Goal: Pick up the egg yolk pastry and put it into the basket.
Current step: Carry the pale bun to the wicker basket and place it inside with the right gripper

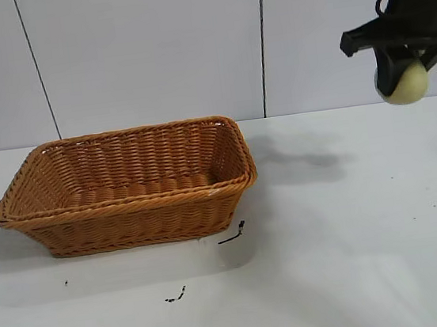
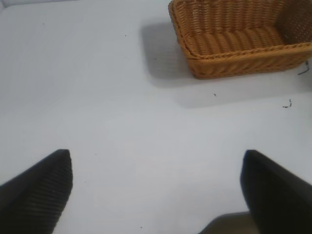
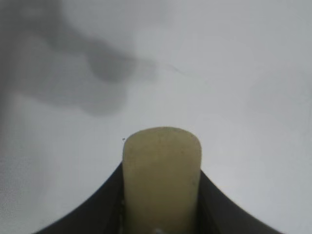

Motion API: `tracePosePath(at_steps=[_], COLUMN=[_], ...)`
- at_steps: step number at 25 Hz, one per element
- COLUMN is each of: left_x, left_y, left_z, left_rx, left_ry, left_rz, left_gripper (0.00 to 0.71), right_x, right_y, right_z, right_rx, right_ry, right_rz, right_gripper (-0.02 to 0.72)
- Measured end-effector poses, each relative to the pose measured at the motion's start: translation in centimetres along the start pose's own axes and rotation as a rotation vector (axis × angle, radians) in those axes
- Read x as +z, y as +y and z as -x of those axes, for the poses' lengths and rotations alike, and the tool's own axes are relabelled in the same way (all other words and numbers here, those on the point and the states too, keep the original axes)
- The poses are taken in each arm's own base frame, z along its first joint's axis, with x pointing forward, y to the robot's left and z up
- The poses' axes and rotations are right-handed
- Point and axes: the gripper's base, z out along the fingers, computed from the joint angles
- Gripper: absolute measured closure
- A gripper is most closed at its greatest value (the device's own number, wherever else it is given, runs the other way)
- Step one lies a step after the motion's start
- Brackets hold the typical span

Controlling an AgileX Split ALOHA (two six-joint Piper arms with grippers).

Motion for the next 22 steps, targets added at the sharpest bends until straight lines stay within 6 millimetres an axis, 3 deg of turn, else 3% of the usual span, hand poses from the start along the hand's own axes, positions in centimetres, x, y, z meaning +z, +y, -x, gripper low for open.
tracePosePath(at_steps=[3,7,9,13,14,22], left_x=[0.0,0.0,0.0,0.0,0.0,0.0], left_y=[0.0,0.0,0.0,0.0,0.0,0.0], left_z=[0.0,0.0,0.0,0.0,0.0,0.0], left_rx=[0.0,0.0,0.0,0.0,0.0,0.0], left_ry=[0.0,0.0,0.0,0.0,0.0,0.0], left_rz=[0.0,0.0,0.0,0.0,0.0,0.0], left_gripper=[0.014,0.014,0.014,0.014,0.014,0.014], right_x=[-1.3,-1.2,-1.0,-1.3,-1.3,-1.8], right_y=[-0.1,0.4,1.6,6.5,6.5,18.4], right_z=[2.1,4.8,5.7,6.8,6.8,4.8], right_rx=[0.006,0.011,-0.009,-0.097,-0.097,-0.317], right_ry=[-0.048,-0.052,-0.027,-0.032,-0.032,-0.08], right_rz=[0.0,0.012,0.022,0.068,0.068,0.19], right_gripper=[0.504,0.504,0.504,0.504,0.504,0.504])
